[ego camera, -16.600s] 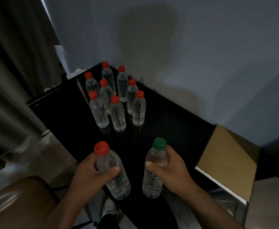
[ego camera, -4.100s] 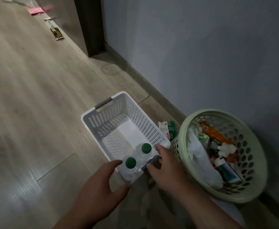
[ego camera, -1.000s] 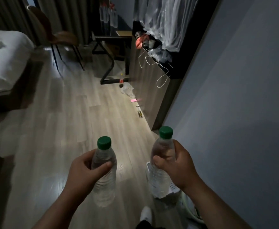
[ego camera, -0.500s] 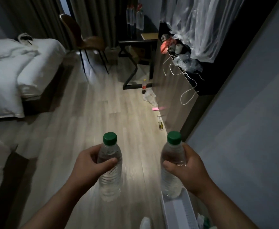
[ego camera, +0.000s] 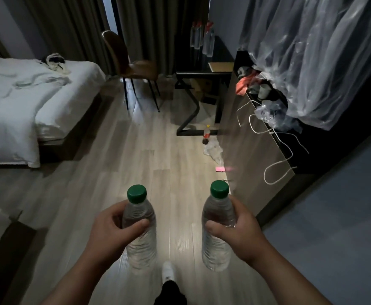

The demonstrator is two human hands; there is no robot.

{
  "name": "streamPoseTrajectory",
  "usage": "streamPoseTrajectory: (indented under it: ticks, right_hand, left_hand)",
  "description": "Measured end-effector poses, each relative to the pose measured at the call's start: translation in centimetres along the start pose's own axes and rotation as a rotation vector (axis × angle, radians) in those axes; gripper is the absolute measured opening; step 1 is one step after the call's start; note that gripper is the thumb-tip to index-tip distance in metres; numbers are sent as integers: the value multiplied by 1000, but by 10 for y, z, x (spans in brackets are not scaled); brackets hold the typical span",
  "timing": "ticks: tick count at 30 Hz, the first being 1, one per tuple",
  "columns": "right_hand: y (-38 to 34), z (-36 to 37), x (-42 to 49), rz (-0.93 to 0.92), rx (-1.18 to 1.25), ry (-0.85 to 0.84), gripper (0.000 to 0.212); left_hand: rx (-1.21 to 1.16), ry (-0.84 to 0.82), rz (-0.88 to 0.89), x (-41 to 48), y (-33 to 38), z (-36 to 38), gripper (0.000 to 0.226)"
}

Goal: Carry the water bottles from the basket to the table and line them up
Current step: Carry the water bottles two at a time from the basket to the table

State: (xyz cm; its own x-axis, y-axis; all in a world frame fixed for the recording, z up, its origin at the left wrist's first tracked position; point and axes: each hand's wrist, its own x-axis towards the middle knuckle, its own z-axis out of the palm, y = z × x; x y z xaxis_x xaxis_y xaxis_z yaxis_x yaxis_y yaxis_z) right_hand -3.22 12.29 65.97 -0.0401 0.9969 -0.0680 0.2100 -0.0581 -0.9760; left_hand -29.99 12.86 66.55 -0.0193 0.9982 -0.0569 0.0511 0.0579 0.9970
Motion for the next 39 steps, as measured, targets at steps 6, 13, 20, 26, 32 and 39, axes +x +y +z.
streamPoseTrajectory:
  ticks: [6, 13, 20, 26, 32, 39]
  right_hand:
    - [-1, -4, 117, 50, -10, 24, 38]
    - [-8, -26, 228, 52, 3, 151, 45]
    - [1, -57, 347, 75, -41, 152, 51]
    - [-5, -79, 488, 64, -69, 100, 37]
    - [-32, -74, 617, 7, -96, -43, 39]
    - [-58, -32, 743, -43, -108, -194, 37]
  left_hand:
    - [-5, 22, -27, 123, -4, 4, 35]
    - [53, -99, 6, 258, 15, 26, 34]
    - [38, -96, 12, 389, 14, 61, 29]
    - [63, -50, 1, 508, 19, 81, 33]
    - [49, 70, 20, 604, 34, 64, 36]
    - [42, 194, 0, 700, 37, 19, 40]
